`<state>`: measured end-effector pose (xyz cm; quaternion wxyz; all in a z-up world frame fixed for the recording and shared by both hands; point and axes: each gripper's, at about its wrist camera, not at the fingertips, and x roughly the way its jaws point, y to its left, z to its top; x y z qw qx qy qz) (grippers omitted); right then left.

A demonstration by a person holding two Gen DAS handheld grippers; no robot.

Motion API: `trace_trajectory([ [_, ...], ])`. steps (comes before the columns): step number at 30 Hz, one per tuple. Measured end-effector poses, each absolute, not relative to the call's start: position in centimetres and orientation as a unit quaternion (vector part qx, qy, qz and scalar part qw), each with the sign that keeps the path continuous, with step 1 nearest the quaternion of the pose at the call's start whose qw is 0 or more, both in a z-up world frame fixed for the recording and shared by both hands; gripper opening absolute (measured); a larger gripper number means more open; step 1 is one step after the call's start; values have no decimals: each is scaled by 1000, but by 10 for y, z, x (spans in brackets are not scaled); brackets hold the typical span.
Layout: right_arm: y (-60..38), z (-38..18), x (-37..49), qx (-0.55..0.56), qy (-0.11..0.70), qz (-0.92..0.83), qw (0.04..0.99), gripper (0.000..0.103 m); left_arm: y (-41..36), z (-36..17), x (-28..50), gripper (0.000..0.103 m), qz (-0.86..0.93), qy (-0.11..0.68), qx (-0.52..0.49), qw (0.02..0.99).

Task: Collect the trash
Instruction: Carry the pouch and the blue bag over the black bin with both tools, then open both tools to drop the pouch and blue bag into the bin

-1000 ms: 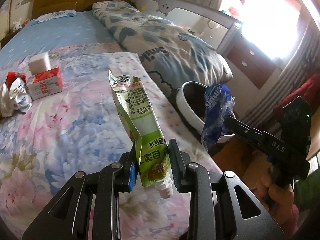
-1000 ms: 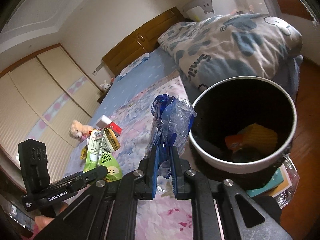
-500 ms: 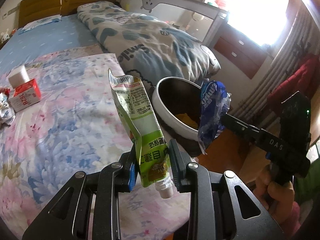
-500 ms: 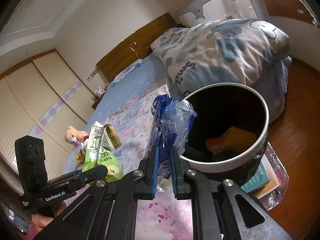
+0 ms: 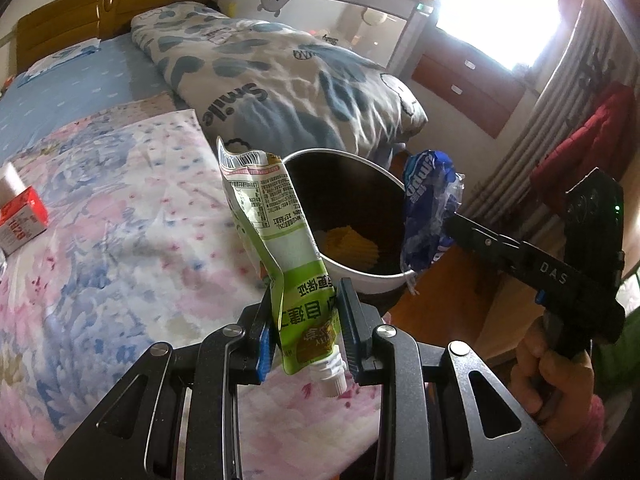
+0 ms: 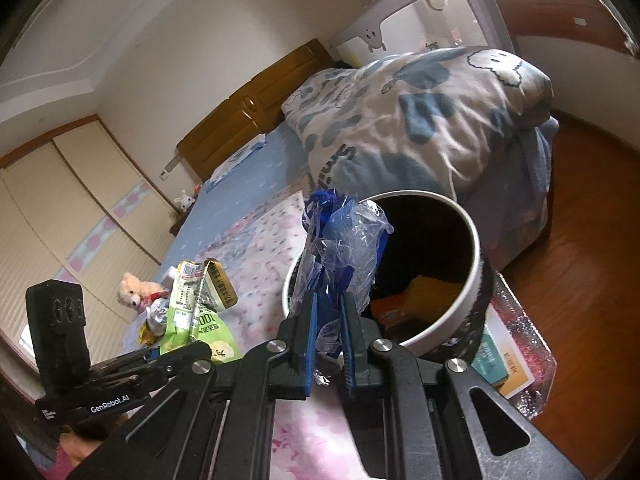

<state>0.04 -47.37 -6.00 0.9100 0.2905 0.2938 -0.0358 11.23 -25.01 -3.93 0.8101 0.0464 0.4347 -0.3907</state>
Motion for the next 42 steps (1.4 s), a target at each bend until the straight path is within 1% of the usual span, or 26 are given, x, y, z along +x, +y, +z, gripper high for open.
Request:
trace_trajectory([
  [22,-505,-67,21,286,310,-51,905,11,-308,-35,129,26,-410,433,63,800],
  [42,-517,-79,47,271,346,-62,896,11,-333,-52,152,26,-416,455,61,785],
])
